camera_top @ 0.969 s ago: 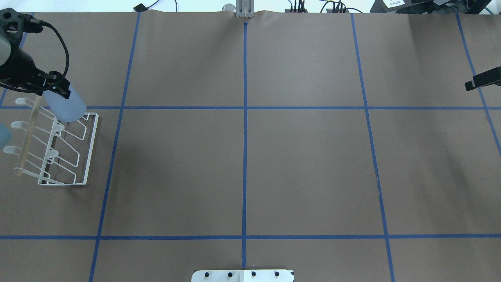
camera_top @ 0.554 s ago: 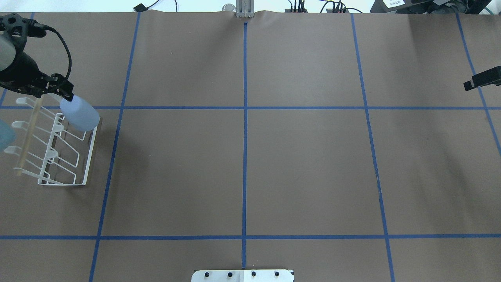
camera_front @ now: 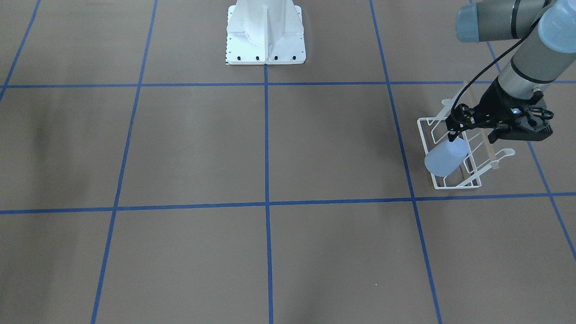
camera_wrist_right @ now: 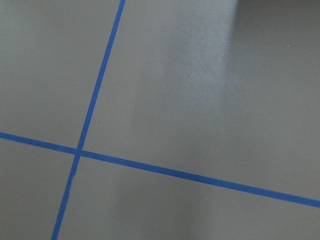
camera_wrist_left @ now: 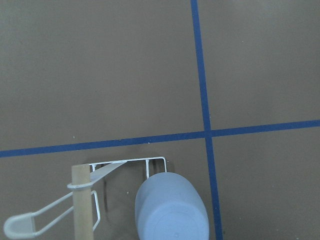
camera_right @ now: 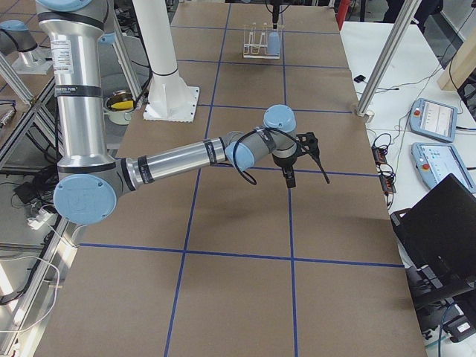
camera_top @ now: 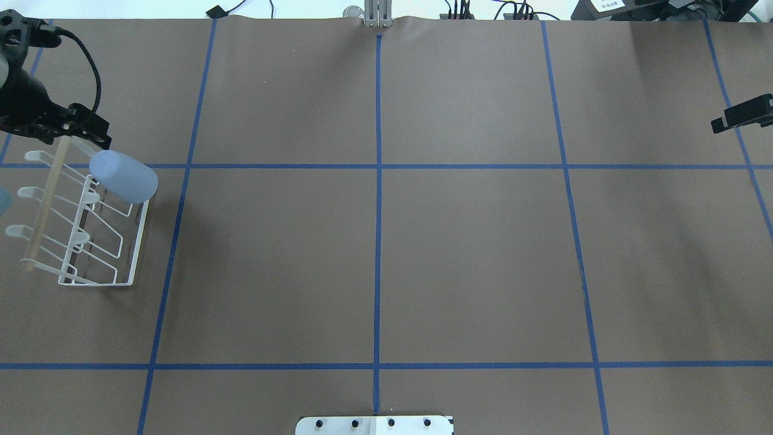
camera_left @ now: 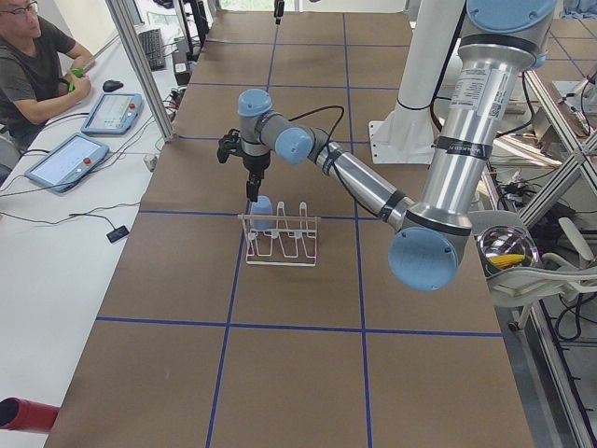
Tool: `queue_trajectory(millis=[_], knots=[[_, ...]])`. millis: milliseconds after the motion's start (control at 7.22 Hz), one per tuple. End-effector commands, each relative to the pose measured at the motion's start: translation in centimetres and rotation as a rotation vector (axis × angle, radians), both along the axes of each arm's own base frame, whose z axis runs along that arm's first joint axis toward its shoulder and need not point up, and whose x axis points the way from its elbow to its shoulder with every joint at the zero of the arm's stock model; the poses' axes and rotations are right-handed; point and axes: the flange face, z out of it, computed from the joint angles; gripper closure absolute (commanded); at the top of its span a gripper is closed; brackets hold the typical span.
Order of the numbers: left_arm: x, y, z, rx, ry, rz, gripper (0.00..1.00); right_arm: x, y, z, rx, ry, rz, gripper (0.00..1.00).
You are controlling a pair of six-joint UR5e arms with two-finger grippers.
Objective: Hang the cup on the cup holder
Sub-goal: 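Lower the cup with the left gripper onto a rack peg, then open the left gripper and lift it away from the cup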
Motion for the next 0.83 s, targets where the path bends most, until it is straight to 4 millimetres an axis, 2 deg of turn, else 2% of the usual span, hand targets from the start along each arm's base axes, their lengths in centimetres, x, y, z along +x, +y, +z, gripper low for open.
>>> queue_trajectory(millis=[0,138,277,415,692], knots=[[-5.7,0.4,2.6,0.090,-0.043,0.034,0.02,0.3,0.5,-1.2,-0.053,0.013,0.004,0.00],[-8.3,0.6,5.1,0.135,-0.082,0.083,0.02,0.2,0.8,-2.1,-0.057,0.019,-0.003,0.00],[-10.3,0.8,8.0,0.141,-0.123,0.111,0.02,1.0,1.2,-1.4,-0.056,0.037,-0.014,0.00],[-10.7,0.5,10.8,0.105,-0.137,0.118,0.02,1.4,1.7,-1.0,-0.074,0.076,-0.046,0.00],[-11.9,-0.1,12.9,0.072,-0.147,0.110,0.02,4.0,2.3,-0.5,-0.080,0.139,-0.102,0.00]])
